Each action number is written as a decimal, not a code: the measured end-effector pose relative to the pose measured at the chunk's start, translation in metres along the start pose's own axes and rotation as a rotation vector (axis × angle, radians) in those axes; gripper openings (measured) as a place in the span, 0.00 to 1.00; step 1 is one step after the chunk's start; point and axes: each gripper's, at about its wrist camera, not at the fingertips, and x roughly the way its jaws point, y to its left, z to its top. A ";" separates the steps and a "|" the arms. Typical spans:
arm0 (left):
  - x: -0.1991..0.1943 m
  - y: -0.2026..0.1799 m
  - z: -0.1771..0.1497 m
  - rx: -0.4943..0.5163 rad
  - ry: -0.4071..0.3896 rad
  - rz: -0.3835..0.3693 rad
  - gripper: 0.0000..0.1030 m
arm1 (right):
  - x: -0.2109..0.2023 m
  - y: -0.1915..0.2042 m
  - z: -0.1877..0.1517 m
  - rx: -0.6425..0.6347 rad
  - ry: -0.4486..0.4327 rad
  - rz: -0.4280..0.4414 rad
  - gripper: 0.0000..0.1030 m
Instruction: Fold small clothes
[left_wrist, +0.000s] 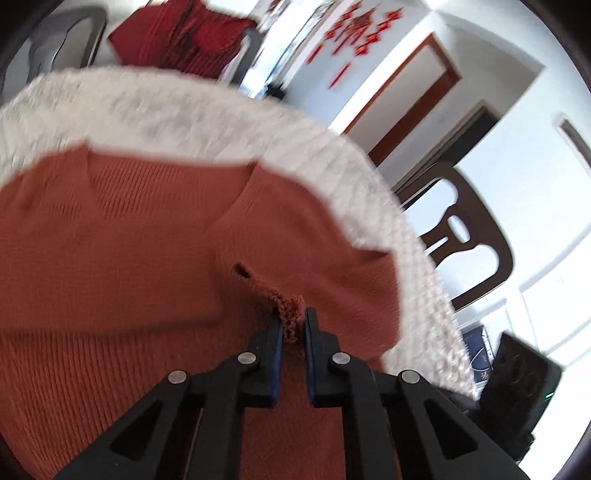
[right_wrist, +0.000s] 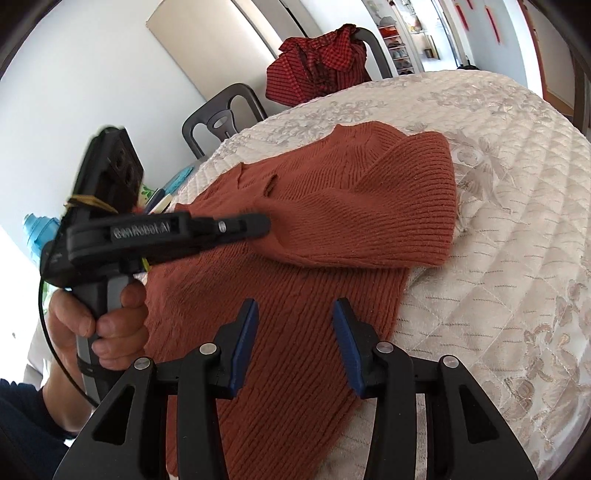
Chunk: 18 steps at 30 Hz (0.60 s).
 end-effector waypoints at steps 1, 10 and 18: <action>-0.006 -0.005 0.006 0.025 -0.036 -0.011 0.11 | 0.001 0.000 0.000 0.001 0.000 0.001 0.42; -0.024 0.039 0.025 -0.015 -0.146 0.057 0.11 | 0.001 -0.003 0.000 0.015 -0.002 0.015 0.42; -0.017 0.065 -0.005 -0.064 -0.088 0.085 0.11 | 0.002 -0.004 0.000 0.028 -0.002 0.023 0.42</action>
